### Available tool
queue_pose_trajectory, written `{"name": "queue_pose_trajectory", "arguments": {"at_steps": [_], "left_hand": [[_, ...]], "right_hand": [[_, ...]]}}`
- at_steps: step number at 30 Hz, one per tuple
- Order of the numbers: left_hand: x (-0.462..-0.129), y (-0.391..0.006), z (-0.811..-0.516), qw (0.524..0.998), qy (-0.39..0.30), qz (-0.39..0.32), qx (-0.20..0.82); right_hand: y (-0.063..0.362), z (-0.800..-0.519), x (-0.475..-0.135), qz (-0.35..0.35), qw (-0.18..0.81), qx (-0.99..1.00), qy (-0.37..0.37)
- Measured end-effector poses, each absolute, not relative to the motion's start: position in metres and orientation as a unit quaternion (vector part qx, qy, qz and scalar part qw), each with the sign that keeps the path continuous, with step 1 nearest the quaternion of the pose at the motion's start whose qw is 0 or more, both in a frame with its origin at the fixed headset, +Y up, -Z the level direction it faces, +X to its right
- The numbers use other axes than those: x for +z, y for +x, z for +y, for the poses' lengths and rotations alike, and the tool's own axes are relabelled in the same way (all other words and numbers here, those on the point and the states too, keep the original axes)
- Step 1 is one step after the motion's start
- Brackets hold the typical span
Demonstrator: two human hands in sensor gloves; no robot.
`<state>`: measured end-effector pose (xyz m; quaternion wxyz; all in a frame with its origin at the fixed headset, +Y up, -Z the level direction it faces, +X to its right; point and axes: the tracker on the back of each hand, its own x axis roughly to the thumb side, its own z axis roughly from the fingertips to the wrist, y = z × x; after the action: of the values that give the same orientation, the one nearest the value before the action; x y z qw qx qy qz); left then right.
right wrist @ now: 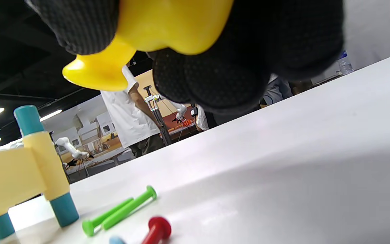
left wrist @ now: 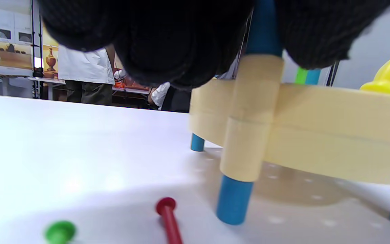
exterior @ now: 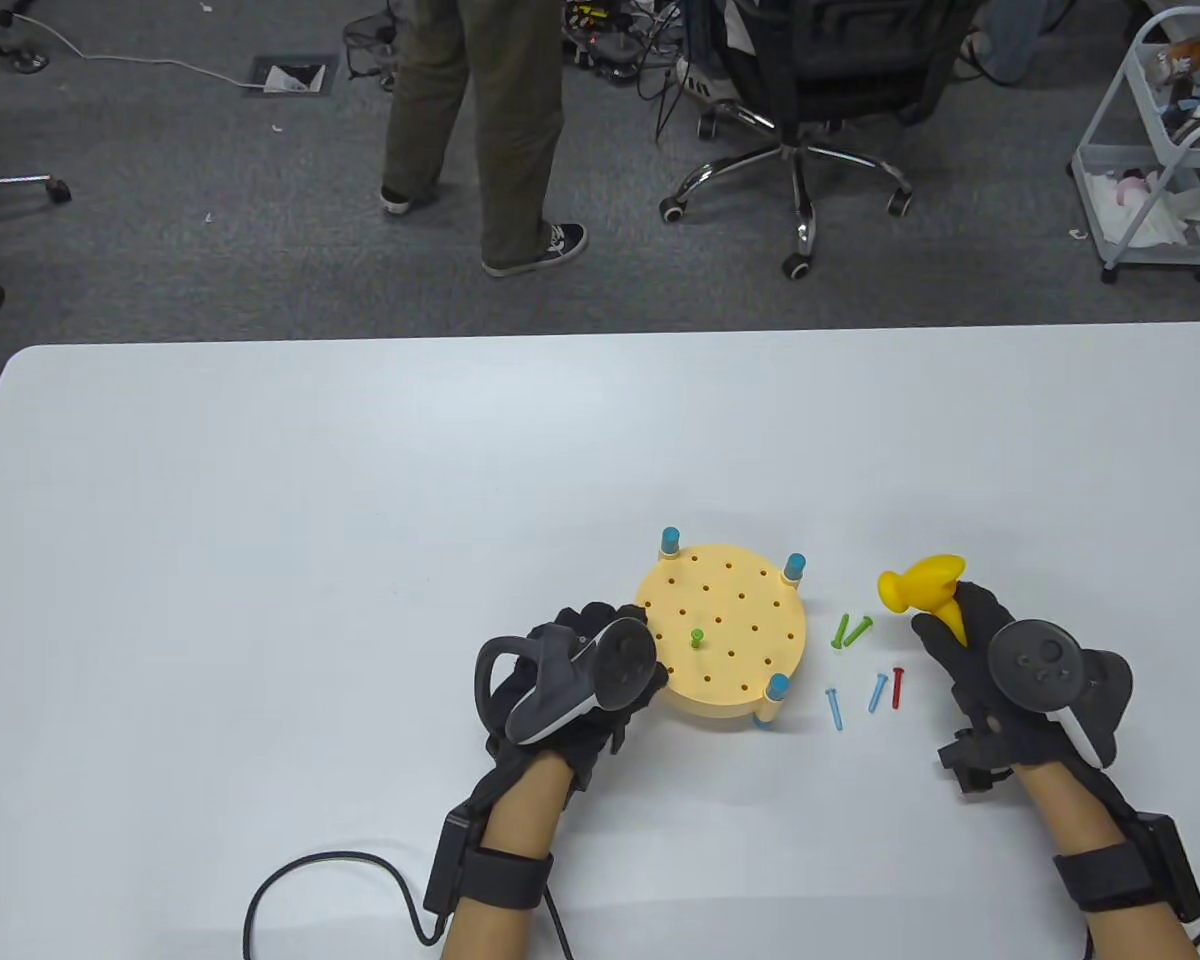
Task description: Hammer toy nails into tap bench
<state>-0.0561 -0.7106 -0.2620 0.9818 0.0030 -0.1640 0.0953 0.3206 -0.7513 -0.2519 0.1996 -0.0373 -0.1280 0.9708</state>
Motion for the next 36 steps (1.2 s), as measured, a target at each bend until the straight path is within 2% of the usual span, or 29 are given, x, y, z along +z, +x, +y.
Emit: {"name": "queue_pose_trajectory", "arguments": {"at_steps": [5, 9, 14, 17, 20, 24, 25, 26, 27, 28, 30, 31, 33, 34, 35, 36], "left_hand": [[-0.260, -0.058, -0.724, 0.973, 0.044, -0.172, 0.147], [-0.259, -0.060, -0.729, 0.971, 0.049, -0.166, 0.165], [-0.260, -0.061, -0.731, 0.970, 0.045, -0.171, 0.169], [-0.260, -0.060, -0.732, 0.970, 0.046, -0.171, 0.168], [-0.260, -0.060, -0.732, 0.970, 0.048, -0.171, 0.168], [-0.260, -0.060, -0.733, 0.970, 0.046, -0.171, 0.170], [-0.260, -0.060, -0.733, 0.970, 0.046, -0.171, 0.169], [-0.260, -0.060, -0.733, 0.970, 0.046, -0.171, 0.168], [-0.260, -0.060, -0.734, 0.970, 0.046, -0.171, 0.168], [-0.261, -0.060, -0.734, 0.970, 0.044, -0.172, 0.169], [-0.261, -0.060, -0.734, 0.969, 0.044, -0.172, 0.170], [-0.261, -0.060, -0.734, 0.969, 0.044, -0.171, 0.170], [-0.261, -0.060, -0.734, 0.970, 0.043, -0.171, 0.169], [-0.261, -0.060, -0.734, 0.970, 0.044, -0.171, 0.168], [-0.261, -0.060, -0.734, 0.970, 0.044, -0.171, 0.168], [-0.261, -0.060, -0.735, 0.970, 0.043, -0.171, 0.169]], "right_hand": [[0.312, -0.752, -0.250, -0.128, 0.197, 0.972, -0.018], [0.294, -0.741, -0.246, -0.128, 0.195, 0.971, 0.051], [0.240, -0.697, -0.229, -0.152, 0.121, 0.970, 0.148], [0.198, -0.683, -0.234, -0.123, 0.060, 0.971, 0.198], [0.172, -0.677, -0.245, -0.137, 0.023, 0.967, 0.216], [0.154, -0.683, -0.255, -0.158, 0.047, 0.956, 0.241], [0.151, -0.688, -0.258, -0.137, 0.033, 0.957, 0.254], [0.147, -0.699, -0.263, -0.067, -0.026, 0.958, 0.278], [0.150, -0.698, -0.264, -0.068, -0.052, 0.963, 0.257], [0.152, -0.695, -0.264, -0.099, -0.009, 0.958, 0.269], [0.152, -0.692, -0.264, -0.096, -0.027, 0.962, 0.255], [0.154, -0.689, -0.262, -0.138, -0.014, 0.957, 0.256], [0.156, -0.686, -0.259, -0.178, 0.027, 0.952, 0.247], [0.154, -0.691, -0.259, -0.173, 0.032, 0.950, 0.258], [0.149, -0.697, -0.261, -0.134, 0.001, 0.951, 0.280], [0.148, -0.700, -0.261, -0.077, -0.097, 0.961, 0.248]]}}
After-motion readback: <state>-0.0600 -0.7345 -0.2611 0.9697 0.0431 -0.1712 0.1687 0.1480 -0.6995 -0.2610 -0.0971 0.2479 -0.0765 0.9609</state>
